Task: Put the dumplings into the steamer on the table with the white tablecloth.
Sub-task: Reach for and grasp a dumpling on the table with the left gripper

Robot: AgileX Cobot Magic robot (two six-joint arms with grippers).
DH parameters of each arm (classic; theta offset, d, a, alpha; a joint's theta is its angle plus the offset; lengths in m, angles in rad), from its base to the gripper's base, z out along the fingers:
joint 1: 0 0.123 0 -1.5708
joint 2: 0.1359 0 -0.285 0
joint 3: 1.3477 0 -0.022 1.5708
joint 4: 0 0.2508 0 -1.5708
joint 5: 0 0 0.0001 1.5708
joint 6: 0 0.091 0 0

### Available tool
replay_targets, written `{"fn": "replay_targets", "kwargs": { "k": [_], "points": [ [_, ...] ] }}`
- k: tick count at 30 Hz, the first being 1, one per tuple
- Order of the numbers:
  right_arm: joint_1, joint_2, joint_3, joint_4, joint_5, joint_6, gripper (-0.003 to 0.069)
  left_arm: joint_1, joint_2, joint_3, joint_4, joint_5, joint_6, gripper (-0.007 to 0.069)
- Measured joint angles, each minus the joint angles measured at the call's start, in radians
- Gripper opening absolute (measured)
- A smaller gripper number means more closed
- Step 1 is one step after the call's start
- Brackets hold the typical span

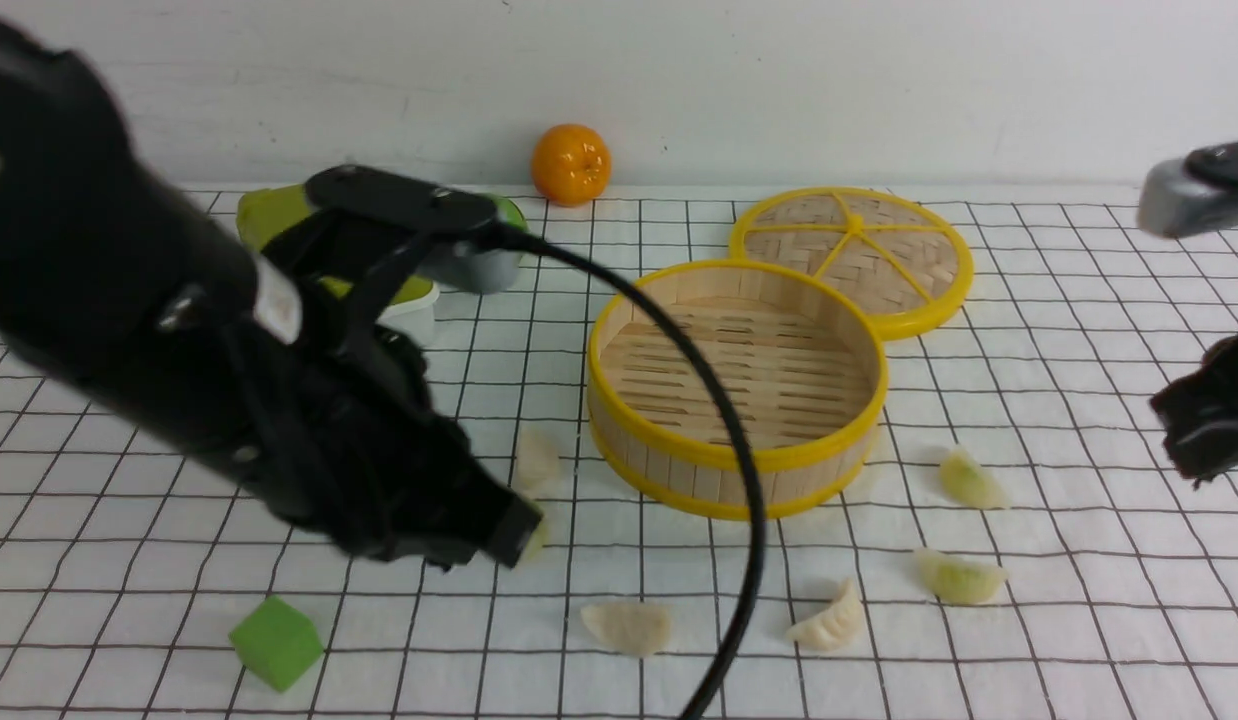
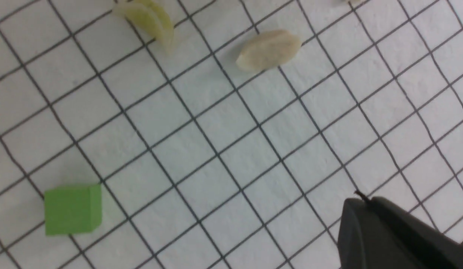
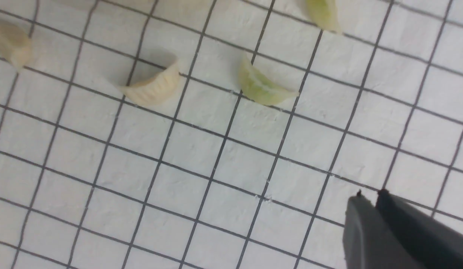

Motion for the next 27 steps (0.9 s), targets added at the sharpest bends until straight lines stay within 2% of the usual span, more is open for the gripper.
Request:
{"fn": "replay_targets", "kwargs": {
  "k": [5, 6, 11, 14, 16, 18, 24, 27],
  "points": [
    [0.000, 0.152, -0.002, -0.002, -0.078, 0.002, 0.0205, 0.030, 0.101, -0.091, -0.012, 0.004, 0.000, -0.0012],
    [0.000, 0.195, -0.008, -0.002, -0.110, 0.002, 0.0270, 0.057, 0.121, -0.105, -0.030, 0.004, 0.000, -0.0012],
    [0.000, 0.297, -0.046, -0.002, -0.137, 0.002, 0.0426, 0.187, 0.165, -0.114, -0.056, -0.031, -0.017, -0.0012],
    [0.001, 0.319, -0.056, -0.002, -0.140, 0.002, 0.0461, 0.225, 0.199, -0.114, -0.043, -0.072, -0.042, -0.0004],
    [0.001, 0.324, -0.061, -0.002, -0.145, 0.002, 0.0470, 0.233, 0.227, -0.114, -0.027, -0.104, -0.050, 0.0029],
    [0.001, 0.324, -0.062, -0.002, -0.150, 0.002, 0.0470, 0.233, 0.268, -0.120, -0.025, -0.132, -0.063, 0.0101],
    [0.001, 0.320, -0.062, -0.002, -0.129, 0.002, 0.0439, 0.233, 0.445, -0.225, -0.039, -0.188, -0.123, 0.0426],
    [0.001, 0.291, -0.065, -0.001, -0.093, 0.002, 0.0420, 0.233, 0.542, -0.305, -0.037, -0.218, -0.170, 0.0528]
  ]
}}
